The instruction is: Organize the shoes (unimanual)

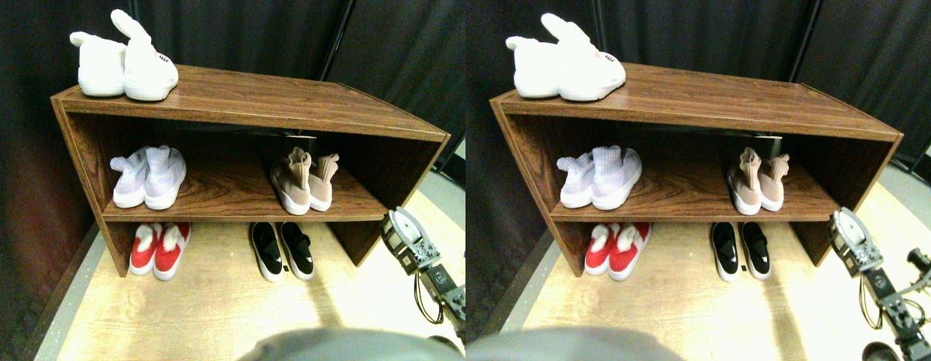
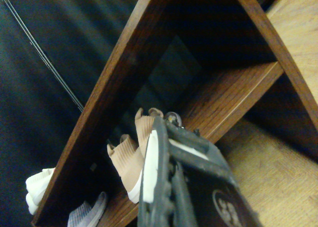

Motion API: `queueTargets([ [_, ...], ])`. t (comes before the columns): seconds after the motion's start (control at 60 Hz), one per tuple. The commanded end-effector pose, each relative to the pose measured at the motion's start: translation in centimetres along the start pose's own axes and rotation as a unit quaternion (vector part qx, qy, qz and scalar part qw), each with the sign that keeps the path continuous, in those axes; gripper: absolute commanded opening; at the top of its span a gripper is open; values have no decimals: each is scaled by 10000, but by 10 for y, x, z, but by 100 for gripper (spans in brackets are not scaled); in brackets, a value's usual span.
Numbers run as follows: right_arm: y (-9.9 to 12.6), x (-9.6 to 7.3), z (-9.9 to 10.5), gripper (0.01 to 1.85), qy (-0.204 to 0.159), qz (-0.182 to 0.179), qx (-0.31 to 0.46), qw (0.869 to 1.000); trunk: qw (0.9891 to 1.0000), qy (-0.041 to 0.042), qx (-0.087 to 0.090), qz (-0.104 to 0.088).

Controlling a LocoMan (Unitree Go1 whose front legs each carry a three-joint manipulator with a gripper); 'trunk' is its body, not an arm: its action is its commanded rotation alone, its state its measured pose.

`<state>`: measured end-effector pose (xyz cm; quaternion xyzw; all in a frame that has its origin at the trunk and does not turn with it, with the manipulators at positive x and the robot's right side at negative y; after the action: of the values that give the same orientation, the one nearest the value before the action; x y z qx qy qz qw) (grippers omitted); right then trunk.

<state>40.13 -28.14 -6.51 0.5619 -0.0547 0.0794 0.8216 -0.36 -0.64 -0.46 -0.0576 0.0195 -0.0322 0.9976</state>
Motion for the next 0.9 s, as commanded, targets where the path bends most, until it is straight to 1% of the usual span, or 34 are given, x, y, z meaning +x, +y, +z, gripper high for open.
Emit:
queueTargets([
  [0.017,5,-4,-5,6,192,342,120,9992,9996,209,-143,85],
  [0.05,4,-5,-7,6,245,294,97,9992,9996,215,-144,88],
  [0.083,0,-6,-10,6,312,314,100,9990,9995,243,-152,102],
  [0.117,-1,-7,-10,6,306,316,96,9990,9995,262,-160,121],
  [0.167,-10,-6,-15,6,323,247,176,9990,9994,284,-162,132],
  [0.2,-12,-6,-16,6,338,226,217,9989,9994,286,-163,140],
  [0.217,-15,-6,-17,6,397,172,369,9984,9993,303,-167,151],
  [0.25,-21,-6,-21,6,407,81,413,9983,9992,317,-172,157],
  [0.283,-27,-6,-25,6,459,-27,410,9981,9992,317,-172,157],
  [0.317,-28,-6,-25,6,467,-66,391,9981,9992,317,-172,157],
  [0.333,-31,-6,-27,6,517,-105,409,9978,9991,334,-181,179],
  [0.35,-36,-6,-28,6,584,-117,466,9971,9991,334,-181,179],
  [0.383,-43,-4,-29,6,597,-167,542,9966,9991,334,-181,179],
  [0.4,-47,-4,-30,6,575,-204,615,9962,9991,334,-181,179],
  [0.433,-49,-3,-31,6,563,-233,648,9960,9990,345,-185,211],
  [0.483,-60,-3,-34,6,437,-484,662,9957,9990,347,-185,218],
  [0.517,-66,-2,-35,6,456,-544,689,9951,9990,343,-189,228],
  [0.533,-70,-2,-36,6,400,-635,787,9941,9990,343,-189,228],
  [0.583,-79,0,-37,6,344,-739,826,9932,9990,343,-189,228],
  [0.6,-83,2,-37,6,310,-813,809,9929,9988,367,-202,242],
  [0.65,-90,6,-37,6,343,-840,804,9926,9988,369,-202,252],
  [0.7,-99,13,-37,6,332,-970,903,9906,9988,369,-202,252],
  [0.733,-101,14,-37,6,315,-993,925,9902,9987,373,-208,265],
  [0.783,-105,19,-39,6,136,-1144,1017,9881,9987,373,-208,265],
  [0.833,-110,24,-38,6,86,-1235,1060,9866,9987,362,-224,295],
  [0.9,-115,30,-38,6,47,-1262,990,9870,9987,362,-224,295],
])
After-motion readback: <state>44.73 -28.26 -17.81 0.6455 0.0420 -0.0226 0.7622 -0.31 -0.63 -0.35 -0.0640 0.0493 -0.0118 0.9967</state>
